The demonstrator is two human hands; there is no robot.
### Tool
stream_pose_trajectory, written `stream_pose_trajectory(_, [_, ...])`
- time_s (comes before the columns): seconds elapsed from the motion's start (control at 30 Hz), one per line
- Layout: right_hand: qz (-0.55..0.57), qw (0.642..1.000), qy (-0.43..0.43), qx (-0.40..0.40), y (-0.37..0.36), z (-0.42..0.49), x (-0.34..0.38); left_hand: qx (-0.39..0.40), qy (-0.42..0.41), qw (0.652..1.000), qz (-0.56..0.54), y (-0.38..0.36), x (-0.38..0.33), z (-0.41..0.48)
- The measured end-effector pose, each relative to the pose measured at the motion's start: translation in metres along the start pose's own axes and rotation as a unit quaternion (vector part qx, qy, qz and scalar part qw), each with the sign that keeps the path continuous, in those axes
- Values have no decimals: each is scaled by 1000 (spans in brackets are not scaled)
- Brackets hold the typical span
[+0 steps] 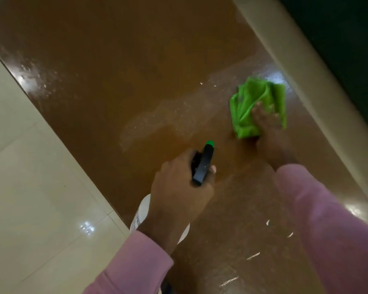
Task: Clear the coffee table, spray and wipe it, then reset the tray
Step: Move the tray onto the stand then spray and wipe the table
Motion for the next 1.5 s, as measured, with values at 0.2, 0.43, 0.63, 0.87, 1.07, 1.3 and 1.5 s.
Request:
stream_pose_trajectory(0.2, [0,1000,-1,-15,-14,3,42,-69,31,997,-4,11,39,-6])
stream_pose_trajectory(0.43, [-131,965,217,73,-37,-22,34,-136,-12,990,-31,19,55,-15])
stream_pose_trajectory(0.63, [-12,998,-59,-21,39,86,31,-181,-20,982,-55,24,63,-26])
stream_pose_trajectory(0.87, [-63,972,215,69,-65,-29,151,-192,-22,976,-101,27,65,-41])
stream_pose_trajectory(1.07, [-144,962,221,64,-21,0,100,-147,-31,987,-47,17,73,-49])
stream_pose_trajectory(1.3, [-82,996,19,-4,-15,48,132,-153,-37,986,-55,16,73,-56])
stream_pose_trajectory(1.5, [-154,861,472,115,-121,-108,228,-174,-14,982,-71,25,86,-72])
Point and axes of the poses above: each hand's wrist, its own z-axis towards the middle knuckle, its own y-axis out of the back of the hand, x = y × z, the point moved 8 cm from there along z, towards the middle knuckle, and after that the axes turned 14 degrees about -y, right-handed, at the moved point
